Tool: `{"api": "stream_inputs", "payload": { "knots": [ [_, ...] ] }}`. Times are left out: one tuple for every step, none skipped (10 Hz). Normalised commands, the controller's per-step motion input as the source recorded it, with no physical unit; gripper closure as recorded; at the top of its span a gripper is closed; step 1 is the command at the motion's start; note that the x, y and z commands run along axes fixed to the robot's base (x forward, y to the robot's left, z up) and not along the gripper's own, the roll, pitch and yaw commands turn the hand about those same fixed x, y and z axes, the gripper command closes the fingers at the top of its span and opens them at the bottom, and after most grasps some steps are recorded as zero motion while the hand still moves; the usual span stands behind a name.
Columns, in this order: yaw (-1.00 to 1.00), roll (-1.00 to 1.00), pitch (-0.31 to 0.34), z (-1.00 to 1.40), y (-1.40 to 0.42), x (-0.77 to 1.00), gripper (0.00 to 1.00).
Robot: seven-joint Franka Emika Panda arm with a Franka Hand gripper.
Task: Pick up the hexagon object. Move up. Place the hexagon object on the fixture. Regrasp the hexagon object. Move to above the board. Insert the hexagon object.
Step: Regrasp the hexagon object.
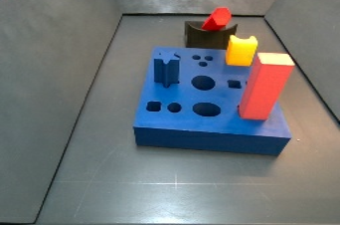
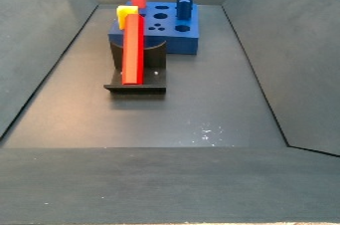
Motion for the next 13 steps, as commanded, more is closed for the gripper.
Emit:
{"api": "stream_inputs", "payload": {
  "knots": [
    [0.05,1.00,0.098,0.00,-0.03,0.07,0.00],
    [0.05,1.00,0.113,0.00,-0.03,0.08,0.00],
    [0.07,1.00,0.145,0.00,-0.04,0.10,0.00],
    [0.09,1.00,0.176,0.00,-0.04,0.10,0.00],
    [0.12,1.00,0.203,0.00,-0.04,0.11,0.00],
    [0.16,0.99,0.233,-0.01,-0.05,0.12,0.00],
    [0.20,0.74,0.208,-0.01,-0.05,0.14,0.00],
    [0.22,0.56,0.183,-0.01,-0.05,0.15,0.00],
    [0.23,0.33,0.139,-0.01,-0.05,0.17,0.00],
    [0.24,0.23,0.103,0.00,-0.03,0.18,0.00],
    [0.24,0.20,0.078,0.00,-0.04,0.17,0.00],
    [0.22,0.18,0.038,-0.01,-0.04,0.15,0.00],
    [0.21,0.18,0.026,-0.01,-0.05,0.14,0.00]
  ]
}}
